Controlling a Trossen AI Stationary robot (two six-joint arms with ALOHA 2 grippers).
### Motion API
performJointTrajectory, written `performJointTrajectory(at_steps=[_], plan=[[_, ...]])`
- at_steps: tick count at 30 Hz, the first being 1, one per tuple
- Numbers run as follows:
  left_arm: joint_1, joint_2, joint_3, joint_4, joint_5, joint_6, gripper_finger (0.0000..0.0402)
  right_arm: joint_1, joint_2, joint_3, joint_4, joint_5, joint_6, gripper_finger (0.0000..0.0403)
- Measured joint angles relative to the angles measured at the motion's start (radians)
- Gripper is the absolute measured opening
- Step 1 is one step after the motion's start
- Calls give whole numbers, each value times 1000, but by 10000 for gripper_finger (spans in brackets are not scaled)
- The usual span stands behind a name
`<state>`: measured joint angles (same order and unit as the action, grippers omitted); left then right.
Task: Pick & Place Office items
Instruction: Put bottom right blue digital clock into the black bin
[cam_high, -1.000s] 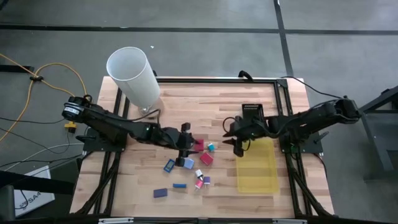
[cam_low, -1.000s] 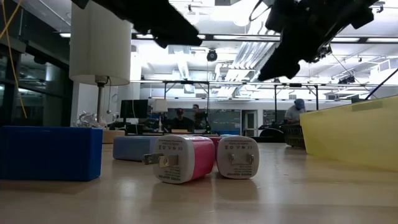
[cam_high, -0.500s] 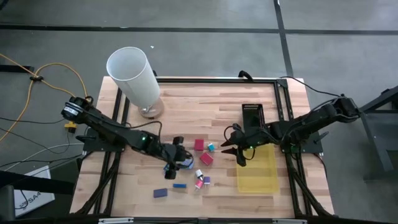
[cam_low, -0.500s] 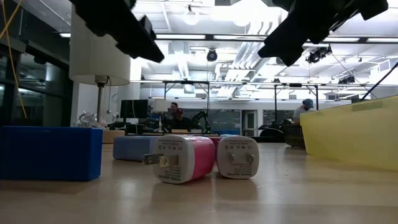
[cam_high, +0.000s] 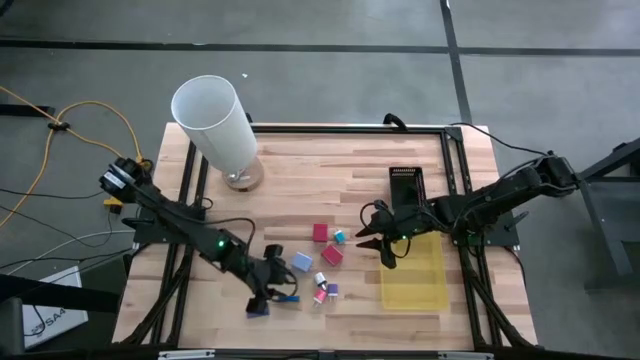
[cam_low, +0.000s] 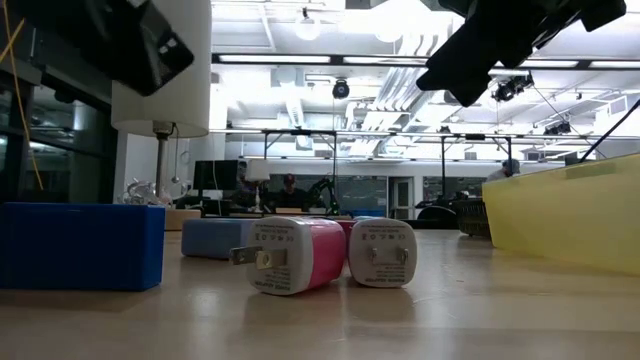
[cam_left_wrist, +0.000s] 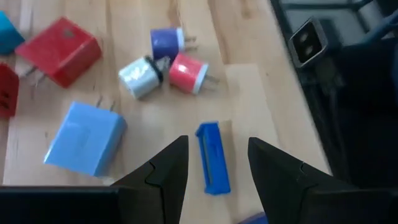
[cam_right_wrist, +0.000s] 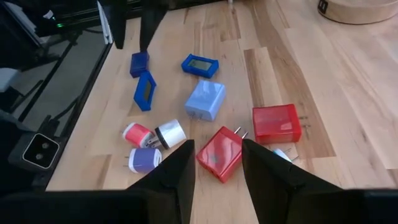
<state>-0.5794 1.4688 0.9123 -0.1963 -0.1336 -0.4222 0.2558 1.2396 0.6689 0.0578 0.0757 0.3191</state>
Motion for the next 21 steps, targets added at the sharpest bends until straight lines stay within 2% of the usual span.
performJointTrajectory(at_steps=[5,13,21], plan=[[-38,32,0,-6,-60,-26,161,0,0,0,0,0,0,118],[-53,35,0,-13,-72,-129,161,0,0,0,0,0,1,118],[-75,96,0,-18,-79,-153,161,0,0,0,-1,-1,2,118]])
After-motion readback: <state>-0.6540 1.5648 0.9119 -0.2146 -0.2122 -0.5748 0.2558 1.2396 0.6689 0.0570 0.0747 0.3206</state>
